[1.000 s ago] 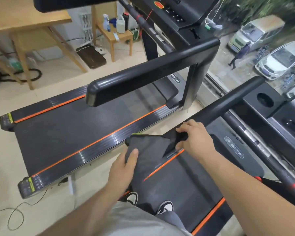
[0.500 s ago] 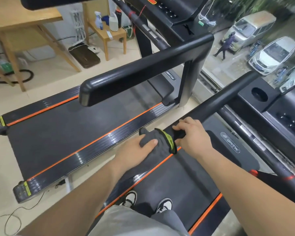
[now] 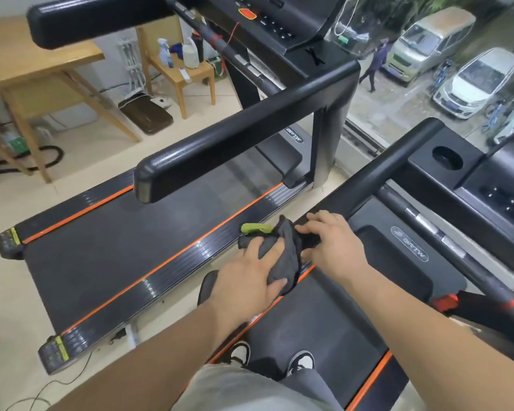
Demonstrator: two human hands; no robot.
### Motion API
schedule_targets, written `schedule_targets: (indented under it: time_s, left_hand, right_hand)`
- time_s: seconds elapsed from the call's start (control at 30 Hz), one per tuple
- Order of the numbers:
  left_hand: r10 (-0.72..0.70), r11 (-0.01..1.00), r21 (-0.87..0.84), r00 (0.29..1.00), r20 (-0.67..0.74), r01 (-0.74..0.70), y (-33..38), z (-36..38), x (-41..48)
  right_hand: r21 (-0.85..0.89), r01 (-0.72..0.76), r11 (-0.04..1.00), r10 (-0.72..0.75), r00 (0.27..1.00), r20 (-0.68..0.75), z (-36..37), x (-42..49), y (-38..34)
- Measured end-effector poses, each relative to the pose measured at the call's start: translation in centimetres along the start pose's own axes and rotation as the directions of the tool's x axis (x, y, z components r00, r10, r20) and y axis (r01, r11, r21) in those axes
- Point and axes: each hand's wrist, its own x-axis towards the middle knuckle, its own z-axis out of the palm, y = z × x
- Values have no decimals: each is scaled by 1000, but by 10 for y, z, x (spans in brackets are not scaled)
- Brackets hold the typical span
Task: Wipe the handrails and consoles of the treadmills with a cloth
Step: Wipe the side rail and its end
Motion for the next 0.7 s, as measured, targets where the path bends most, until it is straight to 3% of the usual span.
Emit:
schedule_targets:
  time_s: [0.1, 0.17, 0.27, 0.33, 0.4, 0.53, 0.6, 0.7]
  left_hand:
    - [-52, 987, -144, 991, 122, 70, 12, -9, 35]
    - [-45, 983, -170, 991, 129, 67, 11, -10, 39]
    - [-7, 1000, 23, 1000, 18, 7, 10, -3, 10]
    - [93, 984, 156, 996, -11, -90, 3, 10, -16]
    - [181, 958, 220, 983, 28, -183, -10, 23, -32]
    - [308, 906, 271, 945, 107, -326, -9, 22, -10]
    - [336, 877, 311, 931, 144, -365, 14, 15, 21]
    - [330, 868, 343, 934, 141, -358, 56, 7, 67]
  right_hand:
    - [38, 64, 997, -64, 998, 1, 2, 0, 9]
    - [159, 44, 986, -50, 998, 32, -4, -1, 13]
    - [325, -71, 943, 102, 992, -79, -13, -14, 15]
    - [425, -138, 895, 222, 963, -154, -13, -27, 14]
    - [592, -237, 770, 349, 934, -80, -10, -35, 14]
    - [842, -398, 364, 525, 834, 167, 1, -38, 16]
    - [856, -412, 311, 545, 815, 194, 6, -39, 16]
    - [871, -381, 311, 570, 808, 150, 10, -42, 14]
